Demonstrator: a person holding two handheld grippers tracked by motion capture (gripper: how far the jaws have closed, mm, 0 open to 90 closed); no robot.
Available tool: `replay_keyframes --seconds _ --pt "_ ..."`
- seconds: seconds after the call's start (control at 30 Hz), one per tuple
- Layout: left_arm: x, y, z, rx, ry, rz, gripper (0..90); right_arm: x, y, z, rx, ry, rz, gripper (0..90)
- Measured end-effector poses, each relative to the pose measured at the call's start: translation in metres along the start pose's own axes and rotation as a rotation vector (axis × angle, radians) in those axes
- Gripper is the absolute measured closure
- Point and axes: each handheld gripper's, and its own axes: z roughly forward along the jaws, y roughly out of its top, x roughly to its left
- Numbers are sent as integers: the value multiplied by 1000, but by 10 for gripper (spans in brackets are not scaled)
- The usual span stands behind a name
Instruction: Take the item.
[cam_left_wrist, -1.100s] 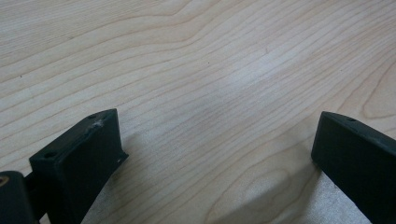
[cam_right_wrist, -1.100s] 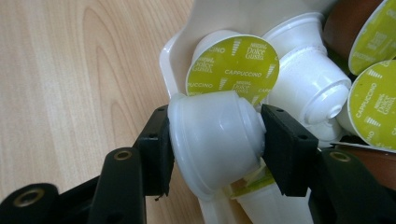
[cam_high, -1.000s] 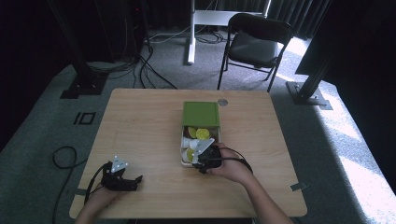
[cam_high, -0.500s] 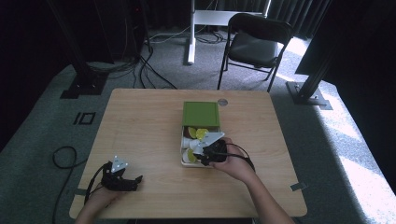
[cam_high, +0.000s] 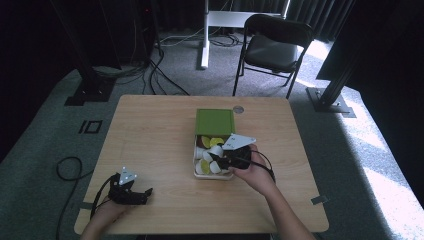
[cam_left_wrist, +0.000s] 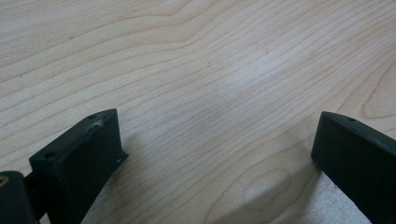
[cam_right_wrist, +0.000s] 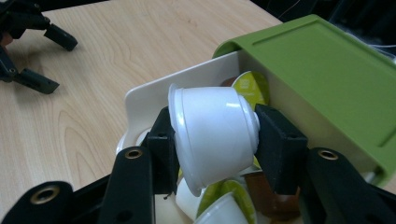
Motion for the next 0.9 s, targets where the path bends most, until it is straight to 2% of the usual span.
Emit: replay_keyframes --seconds 0.07,0.13,0.2,0.23,0.27,0.3,0.4,0.5,0.53,0.6,0.73,0.77,0.8,0.87,0.9 --pt "0 0 0 0 0 0 28 -3 0 -3 -13 1 3 538" --pt "0 0 0 0 0 1 28 -5 1 -8 -52 -18 19 539" --pt "0 0 0 1 0 0 28 -7 3 -11 -71 -16 13 540" --pt "0 0 0 1 0 0 28 -10 4 -16 -97 -32 19 539" --pt "0 0 0 2 -1 1 28 -10 4 -16 -97 -32 19 539" --pt "0 0 0 2 -1 2 28 -13 6 -22 -150 -60 24 540" --pt "0 0 0 2 -2 0 28 -15 7 -26 -172 -92 12 540" --pt "0 0 0 2 0 1 28 -22 8 -32 -210 -135 52 540" --pt "0 0 0 2 -1 1 28 -29 6 -35 -230 -167 82 540" --pt "0 0 0 1 0 1 28 -31 5 -36 -234 -178 92 540" --pt "0 0 0 0 0 1 28 -43 -2 -37 -265 -234 161 540" --pt "0 0 0 2 0 2 28 -49 -6 -36 -258 -261 180 540" --pt "0 0 0 2 -1 3 28 -49 -6 -36 -258 -261 180 540" --pt "0 0 0 2 0 2 28 -59 -13 -35 -254 -313 211 541" --pt "0 0 0 2 0 2 28 -59 -13 -35 -254 -313 211 541"
